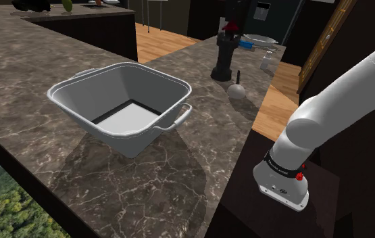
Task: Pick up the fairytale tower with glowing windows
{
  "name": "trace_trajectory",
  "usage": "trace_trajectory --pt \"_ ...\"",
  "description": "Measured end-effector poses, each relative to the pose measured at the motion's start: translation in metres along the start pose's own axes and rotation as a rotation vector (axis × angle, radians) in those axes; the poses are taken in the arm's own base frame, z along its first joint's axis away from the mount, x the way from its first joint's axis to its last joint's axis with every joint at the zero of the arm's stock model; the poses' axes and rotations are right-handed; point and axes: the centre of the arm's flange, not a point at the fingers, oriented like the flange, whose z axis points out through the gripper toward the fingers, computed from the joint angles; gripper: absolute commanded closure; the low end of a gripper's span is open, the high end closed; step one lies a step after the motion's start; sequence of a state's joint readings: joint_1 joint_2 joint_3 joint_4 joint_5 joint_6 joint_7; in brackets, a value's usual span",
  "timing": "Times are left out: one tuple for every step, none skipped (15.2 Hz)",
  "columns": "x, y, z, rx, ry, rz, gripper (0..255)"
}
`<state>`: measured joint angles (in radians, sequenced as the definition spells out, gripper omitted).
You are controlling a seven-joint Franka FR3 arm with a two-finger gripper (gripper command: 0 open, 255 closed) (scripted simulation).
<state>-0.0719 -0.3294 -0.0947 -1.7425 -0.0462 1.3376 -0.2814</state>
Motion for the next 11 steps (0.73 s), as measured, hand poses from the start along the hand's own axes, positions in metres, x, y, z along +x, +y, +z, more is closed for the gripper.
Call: trace_trajectory --pt "0.003 0.006 -0.01 0.0 -0.003 0.002 0" --pt "0.008 0.013 -0.019 0.001 -0.006 0.004 0" --pt "0.013 0.023 -0.029 0.002 -0.01 0.006 0" --pt "0.018 0.032 -0.038 0.002 -0.013 0.009 0" --pt "0.024 0.035 -0.046 0.002 -0.016 0.011 0" --pt "0.029 0.044 -0.054 0.002 -0.018 0.013 0" --pt "0.031 0.048 -0.057 0.002 -0.02 0.014 0" --pt "0.031 0.05 -0.056 0.002 -0.021 0.014 0" --pt "0.031 0.051 -0.052 0.002 -0.021 0.014 0" --pt "0.031 0.051 -0.048 0.002 -0.022 0.014 0" --pt "0.032 0.052 -0.043 0.002 -0.022 0.014 0"
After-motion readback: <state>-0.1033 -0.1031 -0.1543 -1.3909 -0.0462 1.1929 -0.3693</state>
